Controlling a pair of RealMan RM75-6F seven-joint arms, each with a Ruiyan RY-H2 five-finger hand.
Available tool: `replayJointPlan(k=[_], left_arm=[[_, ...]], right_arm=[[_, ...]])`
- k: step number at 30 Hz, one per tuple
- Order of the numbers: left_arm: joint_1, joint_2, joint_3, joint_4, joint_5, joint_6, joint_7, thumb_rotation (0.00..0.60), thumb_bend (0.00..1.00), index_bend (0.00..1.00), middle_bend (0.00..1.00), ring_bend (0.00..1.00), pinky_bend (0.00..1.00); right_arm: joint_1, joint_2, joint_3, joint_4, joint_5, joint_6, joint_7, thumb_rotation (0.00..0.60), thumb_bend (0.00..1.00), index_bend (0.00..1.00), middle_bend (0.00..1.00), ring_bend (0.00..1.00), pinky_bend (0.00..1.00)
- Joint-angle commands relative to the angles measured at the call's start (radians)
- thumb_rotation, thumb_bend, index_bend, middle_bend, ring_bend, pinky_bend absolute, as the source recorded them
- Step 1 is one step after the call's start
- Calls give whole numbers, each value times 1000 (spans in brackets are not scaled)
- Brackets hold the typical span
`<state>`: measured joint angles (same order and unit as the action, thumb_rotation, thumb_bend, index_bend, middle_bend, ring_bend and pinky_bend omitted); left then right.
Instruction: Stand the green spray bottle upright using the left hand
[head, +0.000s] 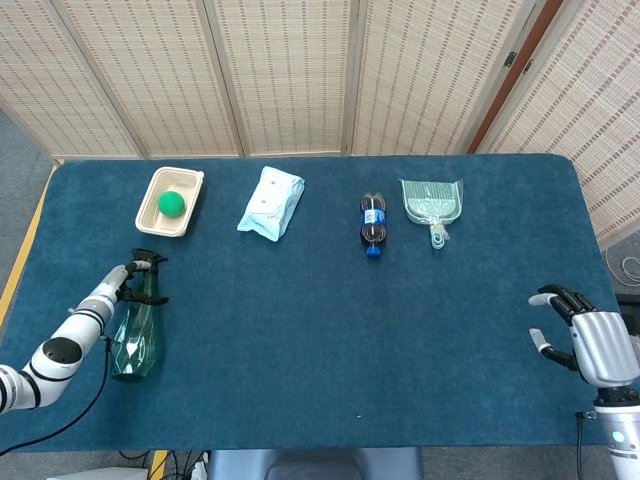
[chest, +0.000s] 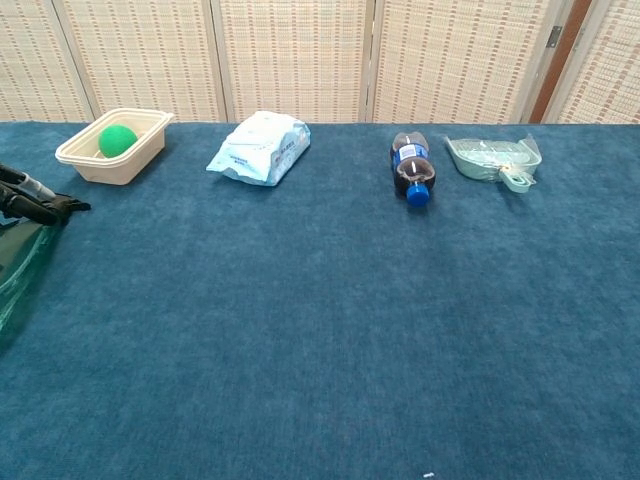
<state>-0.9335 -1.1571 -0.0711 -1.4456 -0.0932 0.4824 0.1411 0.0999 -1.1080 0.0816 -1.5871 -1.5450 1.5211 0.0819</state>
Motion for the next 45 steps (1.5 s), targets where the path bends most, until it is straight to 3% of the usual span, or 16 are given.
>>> replayJointPlan(k=[1,25,35,39,45], left_arm=[[-7,-3,-1,-10,21,-6,-18,600,0,119,100,76,162],[-11,76,-46,-291,271,16,-151,600,0,133,100,76,162],[-3,93,-63,-346,362,-7,-217,600,0,134,102,83,162],[15,81,-68,-350,441,74,-215,600,0,133,102,83,162],[26,59,-28,-373,525,245,-130,600,0,110,98,73,154]], right_arm=[[0,-1,-1,1,0,-1,1,600,241,417,353,380,806],[-5,-7,-2,9,-2,5,11,600,241,417,353,380,806],[-7,-9,-3,14,-2,6,17,600,242,417,353,380,806],[-8,-9,-3,15,-3,8,20,600,241,417,353,380,806],[-9,-10,-3,18,-1,8,22,600,241,417,353,380,806]])
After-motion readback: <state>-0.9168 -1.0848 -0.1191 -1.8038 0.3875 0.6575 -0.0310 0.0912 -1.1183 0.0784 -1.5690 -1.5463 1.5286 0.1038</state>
